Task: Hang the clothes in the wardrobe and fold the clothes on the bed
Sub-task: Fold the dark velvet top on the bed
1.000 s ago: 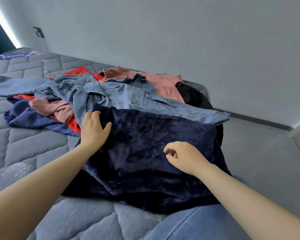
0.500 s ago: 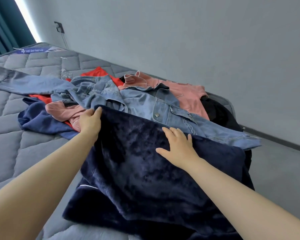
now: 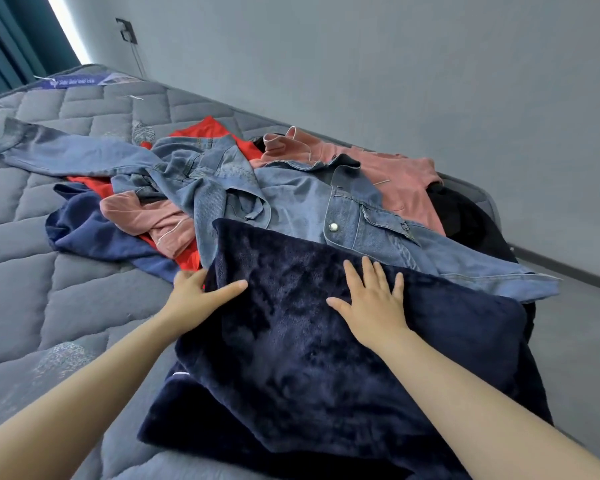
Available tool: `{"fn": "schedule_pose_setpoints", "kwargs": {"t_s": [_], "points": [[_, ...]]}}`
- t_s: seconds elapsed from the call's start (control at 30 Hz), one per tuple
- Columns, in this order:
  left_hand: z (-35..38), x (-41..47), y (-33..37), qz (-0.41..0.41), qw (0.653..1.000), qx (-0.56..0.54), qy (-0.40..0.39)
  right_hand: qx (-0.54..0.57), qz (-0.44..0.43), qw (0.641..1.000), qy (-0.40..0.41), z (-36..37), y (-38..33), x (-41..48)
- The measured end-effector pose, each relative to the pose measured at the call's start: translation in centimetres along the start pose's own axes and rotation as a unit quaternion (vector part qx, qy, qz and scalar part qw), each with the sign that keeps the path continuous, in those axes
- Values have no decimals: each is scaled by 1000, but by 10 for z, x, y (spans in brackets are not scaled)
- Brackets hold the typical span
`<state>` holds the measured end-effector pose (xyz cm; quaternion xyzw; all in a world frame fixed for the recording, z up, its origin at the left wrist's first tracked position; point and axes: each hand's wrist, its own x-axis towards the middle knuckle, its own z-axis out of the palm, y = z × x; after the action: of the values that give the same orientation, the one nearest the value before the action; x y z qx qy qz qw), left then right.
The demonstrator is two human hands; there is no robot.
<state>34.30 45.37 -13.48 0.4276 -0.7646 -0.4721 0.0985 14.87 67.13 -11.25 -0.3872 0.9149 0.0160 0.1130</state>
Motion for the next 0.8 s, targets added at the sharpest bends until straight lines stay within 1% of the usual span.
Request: {"fn": "schedule_pose_setpoints", "kwargs": {"t_s": [0.03,0.1,0.23,0.3,0.33,0.4,0.47,0.5,0.6,0.67,0.73,0.8], "points": [[2,-8,-5,-7,1000,-6,-8,18,8,1000,6,-2,-4,-1],[4,-18,-15,-23,999,-8,-22,73,4,996,47,-5,-14,-11],[4,-31,-14,-87,985,-112,-98,190,-43,971,141,0,-25,-62],[3,-34,-11,-84,980,-137,-116,251,-27,956,150,4,-26,-86],[1,-37,-9,-86,977,-147,-125,287,-4,948,134,6,-25,-96],[-6,-44,-5,-106,969,-163,-153,339,57,937,59,11,-22,-109],[-14,-53,1,-114,964,-172,-170,346,103,932,-19,17,-19,-113],[-18,-58,6,-105,964,-180,-165,354,116,927,-39,18,-19,-113],[-25,-74,28,-45,967,-229,-100,407,128,902,-60,18,-18,-107],[-27,-85,45,8,969,-242,-58,452,128,880,-66,17,-17,-105],[-25,-96,62,55,972,-225,-30,500,121,854,-75,15,-14,-106],[-19,-105,79,89,976,-197,-17,535,113,833,-84,12,-7,-111]]}}
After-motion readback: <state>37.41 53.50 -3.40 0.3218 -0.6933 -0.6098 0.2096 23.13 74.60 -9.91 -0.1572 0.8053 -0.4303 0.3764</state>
